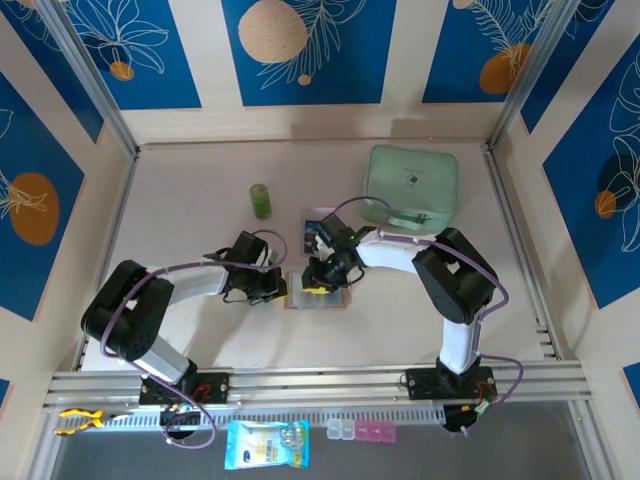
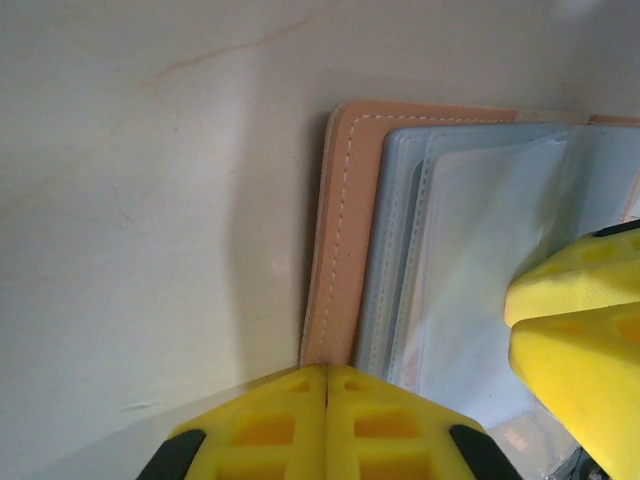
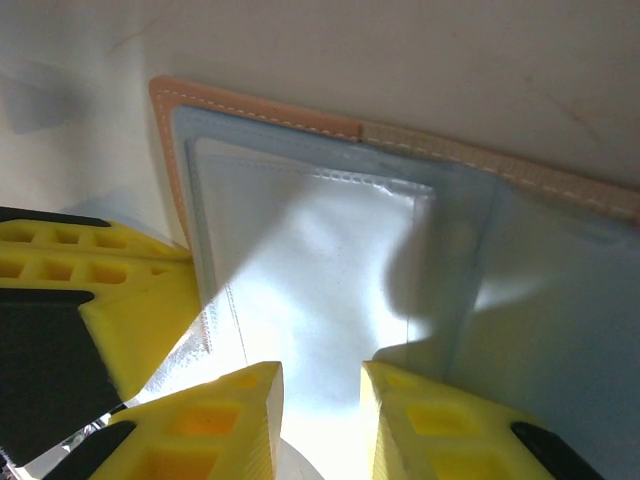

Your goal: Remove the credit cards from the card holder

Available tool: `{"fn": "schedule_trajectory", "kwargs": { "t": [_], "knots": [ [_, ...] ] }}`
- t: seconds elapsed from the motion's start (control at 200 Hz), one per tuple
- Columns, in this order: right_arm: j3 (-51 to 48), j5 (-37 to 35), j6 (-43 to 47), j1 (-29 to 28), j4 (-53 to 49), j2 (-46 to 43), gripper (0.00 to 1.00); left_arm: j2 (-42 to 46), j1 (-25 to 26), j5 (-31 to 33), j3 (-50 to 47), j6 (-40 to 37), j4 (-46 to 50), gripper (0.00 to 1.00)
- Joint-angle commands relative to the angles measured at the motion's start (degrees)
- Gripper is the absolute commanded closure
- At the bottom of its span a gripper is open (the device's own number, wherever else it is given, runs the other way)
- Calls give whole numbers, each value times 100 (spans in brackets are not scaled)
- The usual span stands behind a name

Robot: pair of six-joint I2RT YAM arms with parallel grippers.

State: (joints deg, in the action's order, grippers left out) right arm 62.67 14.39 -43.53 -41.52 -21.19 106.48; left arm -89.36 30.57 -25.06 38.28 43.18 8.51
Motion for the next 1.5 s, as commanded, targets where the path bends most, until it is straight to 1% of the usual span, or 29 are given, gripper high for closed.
{"fn": "schedule_trajectory", "kwargs": {
  "t": [0.0,0.37,0.56,0.65,0.83,1.08,1.326,1.496],
  "knots": [
    [-197,40,-2,90,-73,-204,71,39,54,203,-157,59,438,95],
    [-678,694,-217,307,787,-323,71,442,110,246,181,181,588,92],
    [-859,828,-277,398,983,-342,72,547,307,309,453,326,627,86],
    [-903,871,-265,425,1009,-354,72,465,406,282,546,424,506,81],
    [-1018,977,-314,477,1194,-353,71,139,536,150,688,551,209,76],
    [-1211,1159,-405,573,1515,-349,71,-163,563,300,733,569,279,70],
    [-1293,1313,-455,608,1710,-347,72,-326,580,118,691,698,-8,70],
    [-1304,1373,-440,619,1734,-354,72,-360,593,-12,689,796,-231,75]
  ]
}}
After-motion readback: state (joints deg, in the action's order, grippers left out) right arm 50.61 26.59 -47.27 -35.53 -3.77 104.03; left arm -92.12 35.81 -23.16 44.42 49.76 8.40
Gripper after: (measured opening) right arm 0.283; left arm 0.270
